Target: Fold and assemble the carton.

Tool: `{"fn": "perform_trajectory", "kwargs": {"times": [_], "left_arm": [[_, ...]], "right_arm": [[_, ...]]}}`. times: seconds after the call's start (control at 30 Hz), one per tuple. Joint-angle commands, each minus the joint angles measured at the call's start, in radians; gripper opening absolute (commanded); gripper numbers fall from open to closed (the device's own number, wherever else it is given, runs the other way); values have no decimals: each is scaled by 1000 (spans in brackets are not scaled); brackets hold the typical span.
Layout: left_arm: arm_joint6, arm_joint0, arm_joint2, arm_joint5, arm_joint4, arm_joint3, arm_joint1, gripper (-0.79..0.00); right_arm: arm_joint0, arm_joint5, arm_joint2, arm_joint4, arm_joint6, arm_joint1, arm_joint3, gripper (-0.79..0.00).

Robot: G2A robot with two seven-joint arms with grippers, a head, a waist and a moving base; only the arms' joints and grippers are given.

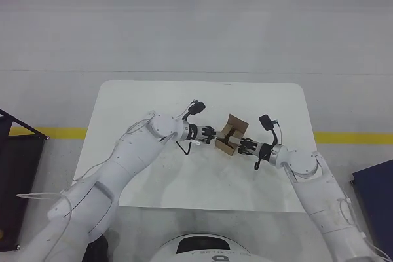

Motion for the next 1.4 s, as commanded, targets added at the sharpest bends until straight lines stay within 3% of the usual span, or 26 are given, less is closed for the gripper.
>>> {"fn": "perform_trajectory", "kwargs": {"times": [0.0,0.1,0.33,0.53,0.63,0.8,0.83,0.87,1.13,1.37], "left_arm": [[-3,-10,-4,-2,-4,10,-3,-323],[-5,-24,4,-5,-3,31,-13,-326],[-20,-50,52,-30,14,74,-51,-203],[1,-69,110,-17,97,109,-84,-231],[6,-76,122,-17,113,126,-96,-394],[19,-87,127,-15,144,145,-106,-597],[25,-89,127,-11,154,148,-107,-656],[31,-89,127,-9,161,147,-107,-785],[97,-72,104,18,243,109,-87,-785],[102,-33,74,92,324,-8,-54,-785]], "right_arm": [[-4,2,4,0,-2,2,-5,-188],[-12,6,11,-1,-4,5,-19,-185],[-31,19,22,-6,-10,12,-48,-194],[-35,31,22,-5,-9,16,-58,-212],[-34,36,18,-6,-10,17,-61,-219],[-32,35,13,-2,-15,18,-62,-237],[-33,34,13,-1,-16,19,-64,-240],[-35,32,15,0,-19,20,-67,-240],[-92,10,59,9,-44,31,-149,-228],[-137,8,79,8,-56,39,-213,-231]]}}
